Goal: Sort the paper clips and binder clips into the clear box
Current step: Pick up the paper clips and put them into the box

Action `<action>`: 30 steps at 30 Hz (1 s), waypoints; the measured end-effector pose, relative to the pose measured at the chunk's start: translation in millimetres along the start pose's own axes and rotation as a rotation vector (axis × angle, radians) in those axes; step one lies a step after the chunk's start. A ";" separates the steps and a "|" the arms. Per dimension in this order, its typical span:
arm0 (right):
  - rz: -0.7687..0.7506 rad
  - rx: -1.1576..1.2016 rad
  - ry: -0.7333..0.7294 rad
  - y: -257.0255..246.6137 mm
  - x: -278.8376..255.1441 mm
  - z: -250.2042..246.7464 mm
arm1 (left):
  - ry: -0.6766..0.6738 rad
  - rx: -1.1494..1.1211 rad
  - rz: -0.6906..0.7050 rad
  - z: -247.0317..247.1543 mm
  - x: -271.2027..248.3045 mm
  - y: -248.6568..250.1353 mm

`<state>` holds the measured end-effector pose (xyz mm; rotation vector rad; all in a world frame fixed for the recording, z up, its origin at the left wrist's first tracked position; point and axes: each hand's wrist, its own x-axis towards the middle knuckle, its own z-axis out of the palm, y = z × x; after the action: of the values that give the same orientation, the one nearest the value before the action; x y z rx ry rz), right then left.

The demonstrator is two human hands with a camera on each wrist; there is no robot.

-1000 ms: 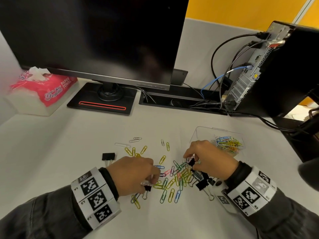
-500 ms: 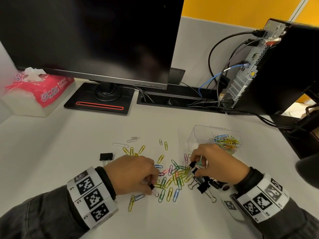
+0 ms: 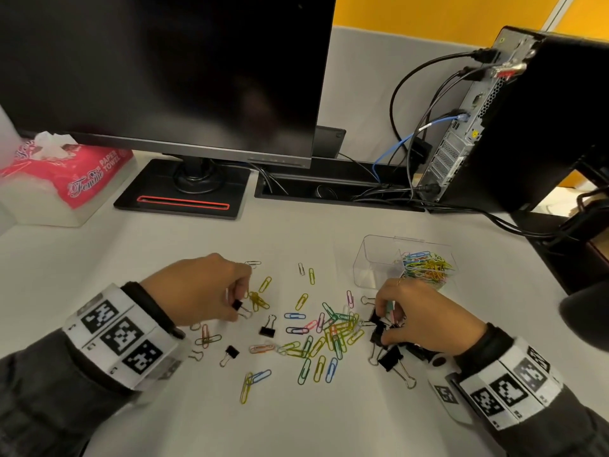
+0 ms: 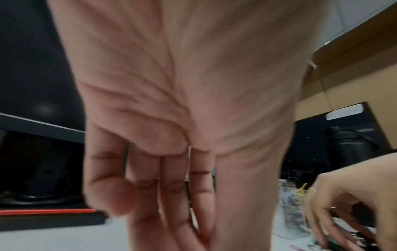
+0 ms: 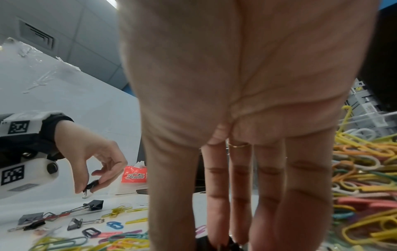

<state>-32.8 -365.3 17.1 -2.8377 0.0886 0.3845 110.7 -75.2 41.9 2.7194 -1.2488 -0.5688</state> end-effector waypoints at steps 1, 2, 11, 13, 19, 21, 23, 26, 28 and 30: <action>0.005 -0.003 0.002 0.4 -0.6 -0.3 | -0.015 0.002 -0.033 0.0 0.5 -5.9; 0.010 -0.008 0.002 0.4 -1.1 -0.7 | -0.032 -0.006 -0.060 1.0 1.1 -11.4; -0.132 -0.063 0.022 -45.9 0.7 -5.4 | -0.133 -0.009 -0.096 13.2 7.9 -23.9; -0.224 -0.038 -0.028 -66.3 4.6 -1.7 | -0.118 -0.012 -0.113 13.4 9.1 -26.0; -0.457 -0.011 -0.104 -120.5 26.6 18.9 | -0.107 -0.060 -0.166 9.2 12.3 -39.5; -0.514 -0.020 -0.127 -135.9 35.4 26.0 | -0.102 -0.072 -0.178 9.0 12.1 -43.0; -0.554 -0.062 -0.164 -147.3 42.2 31.5 | -0.099 -0.084 -0.183 9.5 11.6 -45.7; -0.577 -0.109 -0.154 -157.7 51.2 37.7 | -0.110 -0.104 -0.194 9.3 10.8 -48.8; -0.608 -0.140 -0.110 -163.3 59.2 42.3 | -0.122 -0.116 -0.195 8.6 11.2 -49.1; -0.664 -0.169 -0.081 -168.1 68.5 48.0 | -0.129 -0.114 -0.193 8.3 12.1 -48.8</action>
<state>37.3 -192.1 -1.7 -2.7886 -0.9108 0.3615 149.6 -51.5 19.0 2.7617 -0.9499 -0.8205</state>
